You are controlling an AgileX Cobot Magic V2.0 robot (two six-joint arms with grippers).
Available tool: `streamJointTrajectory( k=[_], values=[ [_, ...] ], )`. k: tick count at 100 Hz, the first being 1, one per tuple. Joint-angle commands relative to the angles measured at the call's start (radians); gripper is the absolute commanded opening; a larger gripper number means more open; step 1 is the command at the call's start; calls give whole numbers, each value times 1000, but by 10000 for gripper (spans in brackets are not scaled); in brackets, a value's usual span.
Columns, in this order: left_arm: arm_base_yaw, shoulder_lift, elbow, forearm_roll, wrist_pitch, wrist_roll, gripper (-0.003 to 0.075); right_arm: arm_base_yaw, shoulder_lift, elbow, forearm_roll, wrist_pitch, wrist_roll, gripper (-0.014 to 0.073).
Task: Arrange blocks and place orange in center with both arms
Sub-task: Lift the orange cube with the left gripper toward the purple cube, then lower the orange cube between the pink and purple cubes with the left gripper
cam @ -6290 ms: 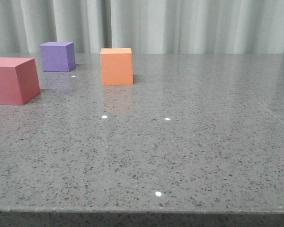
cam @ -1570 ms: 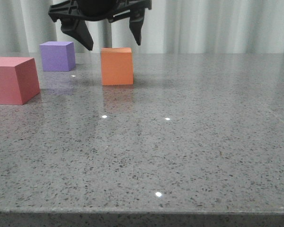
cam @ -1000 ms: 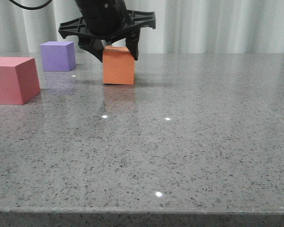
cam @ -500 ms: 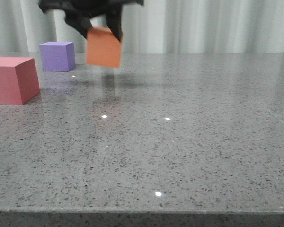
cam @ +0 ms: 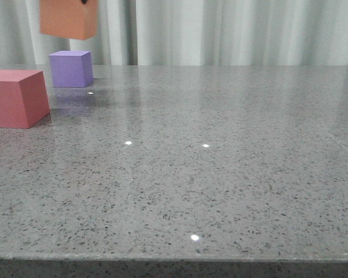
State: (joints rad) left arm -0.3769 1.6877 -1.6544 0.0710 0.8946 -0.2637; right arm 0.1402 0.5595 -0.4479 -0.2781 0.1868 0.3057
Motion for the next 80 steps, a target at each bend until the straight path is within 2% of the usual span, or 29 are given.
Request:
streamJointTrajectory(
  k=[1, 19, 32, 80],
  values=[
    [57, -52, 1, -40, -56, 37, 17, -9, -1, -27, -14, -81, -2, -110],
    [129, -52, 73, -52, -122, 74, 6, -9, -1, -27, -14, -81, -2, -110],
    [156, -47, 105, -161, -176, 162, 6, -9, -1, -27, -14, -81, -2, -110],
    [156, 79, 112, -186, -229, 182, 6, -9, -1, -27, -14, -81, -2, -110]
  ],
)
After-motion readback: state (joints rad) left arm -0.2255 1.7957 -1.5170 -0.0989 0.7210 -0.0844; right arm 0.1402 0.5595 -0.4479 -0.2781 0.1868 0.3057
